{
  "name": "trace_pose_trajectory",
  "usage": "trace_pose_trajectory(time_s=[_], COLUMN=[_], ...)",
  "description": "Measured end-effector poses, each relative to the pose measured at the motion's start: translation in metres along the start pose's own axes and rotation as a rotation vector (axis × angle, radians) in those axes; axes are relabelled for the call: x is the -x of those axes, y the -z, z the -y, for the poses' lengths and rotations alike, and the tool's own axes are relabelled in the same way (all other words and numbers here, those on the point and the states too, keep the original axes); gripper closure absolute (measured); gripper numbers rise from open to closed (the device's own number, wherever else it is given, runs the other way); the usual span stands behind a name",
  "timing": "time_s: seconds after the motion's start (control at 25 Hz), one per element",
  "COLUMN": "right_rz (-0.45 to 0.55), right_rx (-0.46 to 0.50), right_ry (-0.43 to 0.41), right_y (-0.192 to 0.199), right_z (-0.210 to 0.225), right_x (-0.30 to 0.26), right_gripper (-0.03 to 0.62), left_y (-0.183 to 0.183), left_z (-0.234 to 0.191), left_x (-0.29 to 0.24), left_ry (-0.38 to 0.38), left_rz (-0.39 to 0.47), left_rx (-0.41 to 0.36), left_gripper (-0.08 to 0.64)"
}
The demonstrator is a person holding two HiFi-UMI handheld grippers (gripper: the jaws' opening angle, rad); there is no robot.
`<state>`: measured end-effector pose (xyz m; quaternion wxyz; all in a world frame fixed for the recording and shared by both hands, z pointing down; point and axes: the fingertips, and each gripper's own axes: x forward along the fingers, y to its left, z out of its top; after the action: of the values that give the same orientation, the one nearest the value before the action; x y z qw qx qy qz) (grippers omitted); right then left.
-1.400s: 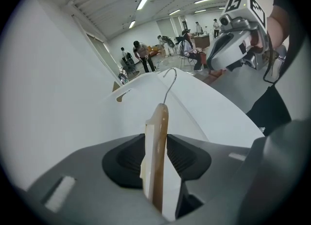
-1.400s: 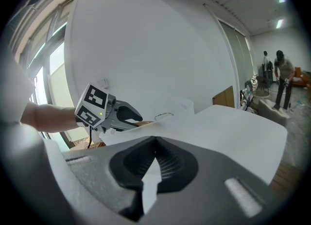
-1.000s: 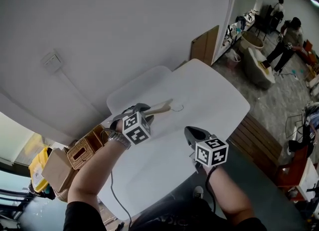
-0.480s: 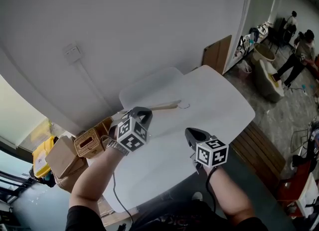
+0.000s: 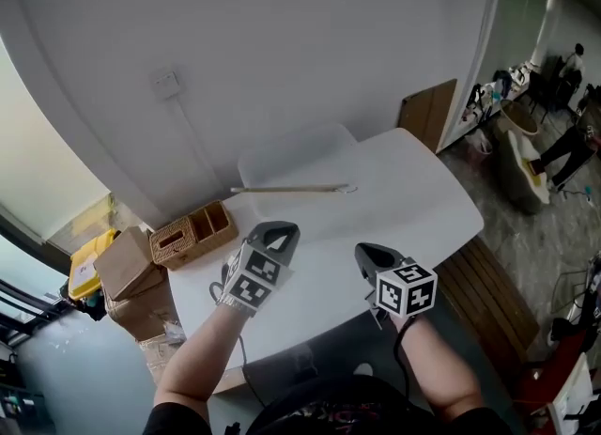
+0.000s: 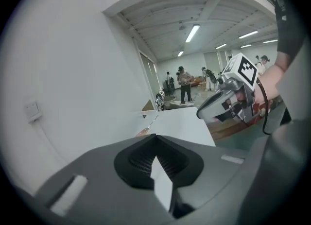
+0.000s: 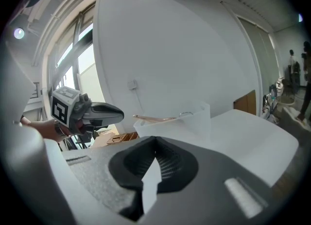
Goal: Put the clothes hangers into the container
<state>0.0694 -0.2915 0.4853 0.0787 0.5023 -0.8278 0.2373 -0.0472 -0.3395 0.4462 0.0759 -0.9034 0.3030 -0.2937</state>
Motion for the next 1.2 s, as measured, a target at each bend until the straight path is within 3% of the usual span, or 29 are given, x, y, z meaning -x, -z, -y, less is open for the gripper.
trace_pose_trajectory(time_s=[0.36,0.64,1.2], right_rz=[-0.031,-0.052,-0.125], right_rx=[0.030,0.058,0.077], right_ry=[-0.064,-0.128,-0.218], right_y=[0.030,0.055,0.112], right_z=[-0.010,-0.032,-0.069], right_x=[0.051,0.089,0.137], right_gripper=[0.591,0.591,0.591], left_y=[0.000,0.018,0.044], left_z=[0.088,0.142,0.225], left_x=[0.018,0.045,0.071], left_ry=[-0.021,-0.053,-0.045], left_rz=[0.059,0.058,0.025], left_rx=[0.203,0.323,0.424], left_gripper=[0.554,0.555,0.554])
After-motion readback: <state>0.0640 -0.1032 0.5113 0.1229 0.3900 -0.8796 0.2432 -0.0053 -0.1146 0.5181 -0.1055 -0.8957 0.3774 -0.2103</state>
